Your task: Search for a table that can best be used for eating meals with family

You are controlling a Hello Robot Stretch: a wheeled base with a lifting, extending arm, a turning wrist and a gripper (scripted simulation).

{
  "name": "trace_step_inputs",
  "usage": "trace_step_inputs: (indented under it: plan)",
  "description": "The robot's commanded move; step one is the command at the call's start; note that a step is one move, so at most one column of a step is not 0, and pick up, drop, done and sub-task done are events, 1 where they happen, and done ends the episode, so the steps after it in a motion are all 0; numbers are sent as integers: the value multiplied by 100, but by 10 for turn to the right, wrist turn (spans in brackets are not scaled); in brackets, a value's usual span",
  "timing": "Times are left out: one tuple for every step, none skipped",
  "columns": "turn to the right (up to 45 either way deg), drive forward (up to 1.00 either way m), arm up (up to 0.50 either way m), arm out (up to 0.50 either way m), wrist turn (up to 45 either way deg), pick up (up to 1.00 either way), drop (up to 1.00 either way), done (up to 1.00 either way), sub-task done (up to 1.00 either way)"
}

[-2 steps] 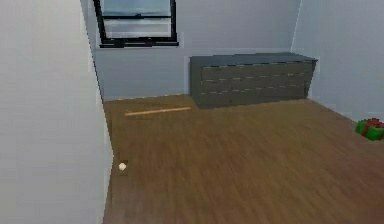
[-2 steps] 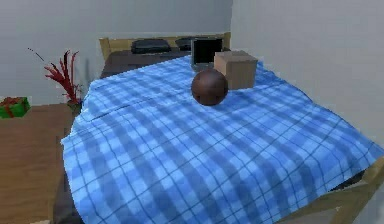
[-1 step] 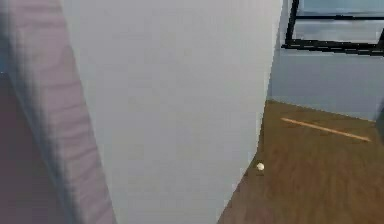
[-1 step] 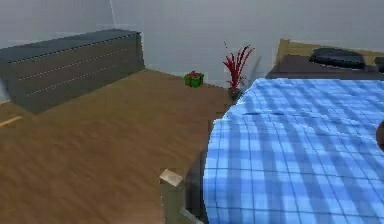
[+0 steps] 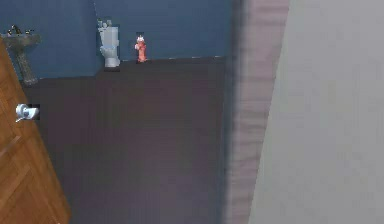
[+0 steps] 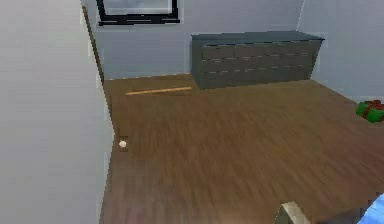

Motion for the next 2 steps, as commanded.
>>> trace_step_inputs:
  plan:
    - [-120, 0, 0, 0, 0, 0, 0, 0, 0]
    - [0, 45, 0, 0, 0, 0, 0, 0, 0]
